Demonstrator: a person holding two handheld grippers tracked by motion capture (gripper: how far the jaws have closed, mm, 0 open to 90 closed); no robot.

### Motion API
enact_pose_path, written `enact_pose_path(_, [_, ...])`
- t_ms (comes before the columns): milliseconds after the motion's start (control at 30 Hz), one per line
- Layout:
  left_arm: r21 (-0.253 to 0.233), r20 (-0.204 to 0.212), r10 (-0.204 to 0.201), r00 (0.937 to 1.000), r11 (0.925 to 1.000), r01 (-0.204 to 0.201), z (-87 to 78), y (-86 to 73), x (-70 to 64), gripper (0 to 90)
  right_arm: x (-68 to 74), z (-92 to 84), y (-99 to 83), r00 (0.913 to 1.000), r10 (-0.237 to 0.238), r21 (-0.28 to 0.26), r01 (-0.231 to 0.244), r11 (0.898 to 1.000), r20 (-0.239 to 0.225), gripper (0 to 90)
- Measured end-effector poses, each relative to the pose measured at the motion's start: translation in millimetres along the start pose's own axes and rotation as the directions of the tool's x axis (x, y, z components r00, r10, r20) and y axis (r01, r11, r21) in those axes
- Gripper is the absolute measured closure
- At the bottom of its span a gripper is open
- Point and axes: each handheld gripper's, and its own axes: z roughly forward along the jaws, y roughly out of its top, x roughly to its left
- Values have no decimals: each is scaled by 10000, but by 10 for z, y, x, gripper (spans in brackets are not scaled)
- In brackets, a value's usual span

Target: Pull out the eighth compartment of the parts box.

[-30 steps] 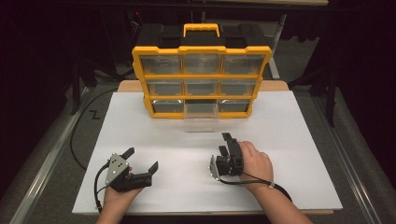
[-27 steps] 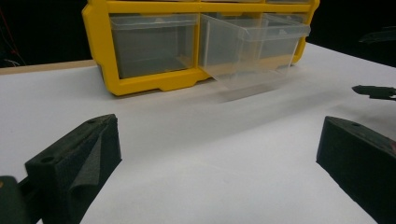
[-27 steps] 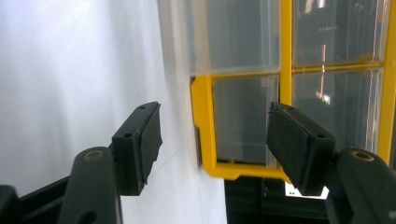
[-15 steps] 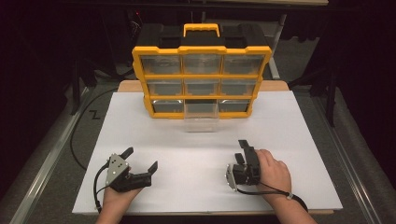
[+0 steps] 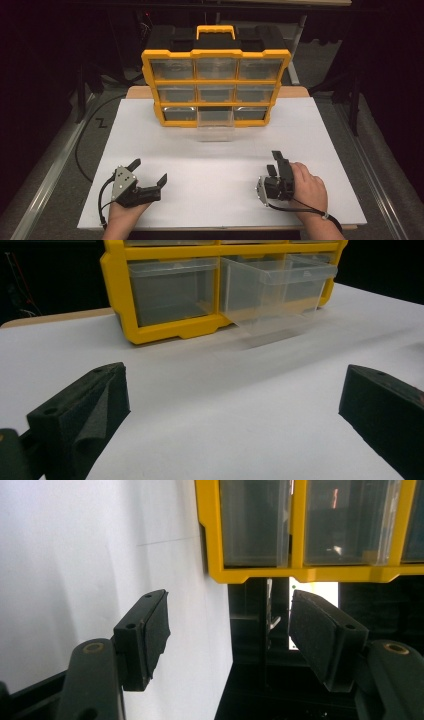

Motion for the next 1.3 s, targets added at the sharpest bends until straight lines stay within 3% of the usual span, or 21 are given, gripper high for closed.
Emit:
enact_pose_path(433, [-16,33,-50,10000,10000,50,2,-9,-5,4,-28,14,-33,10000,-47,54,47,10000,-21,159])
enact_pose_path(600, [33,50,-2,10000,10000,1,4,-11,0,3,-33,16,-29,9999,-77,77,76,9999,129,20])
enact_pose_path(733, [12,51,-39,10000,10000,39,5,-12,1,4,-41,0,-21,9990,-126,66,123,9999,439,8])
enact_pose_path(900, [28,68,-26,10000,10000,25,7,-13,0,4,-95,-17,-39,9975,551,29,-552,9985,447,8])
enact_pose_path(967, [30,65,7,10000,10000,-7,10,-11,-5,3,-104,-19,-64,9904,1362,115,-1365,9906,232,8])
enact_pose_path(1033, [38,60,11,10000,10000,-11,14,-10,-6,3,-116,-11,-102,9780,2087,224,-2086,9777,12,9])
enact_pose_path(1067, [31,56,1,10000,10000,-1,16,-9,-5,4,-126,-3,-125,9670,2547,261,-2543,9668,-115,9])
enact_pose_path(1133, [20,64,-6,10000,10000,6,18,-6,-5,4,-147,3,-175,9264,3739,348,-3726,9273,-452,10])
enact_pose_path(1167, [30,69,6,10000,10000,-6,21,-6,-5,4,-172,12,-204,9149,3996,314,-3984,9167,-573,10])
enact_pose_path(1200, [76,73,34,10000,10000,-35,22,-5,-2,4,-167,16,-226,8837,4611,466,-4588,8873,-801,10])
enact_pose_path(1233, [93,74,25,10000,10000,-26,24,-5,-2,4,-168,23,-246,8593,5034,500,-5009,8641,-901,10])
enact_pose_path(1267, [105,87,14,10000,9999,-15,26,-4,-1,4,-179,30,-274,8405,5306,515,-5283,8475,-1096,10])
enact_pose_path(1300, [104,90,11,10000,9999,-12,27,-3,-4,4,-184,33,-300,8131,5657,579,-5635,8241,-1375,10])
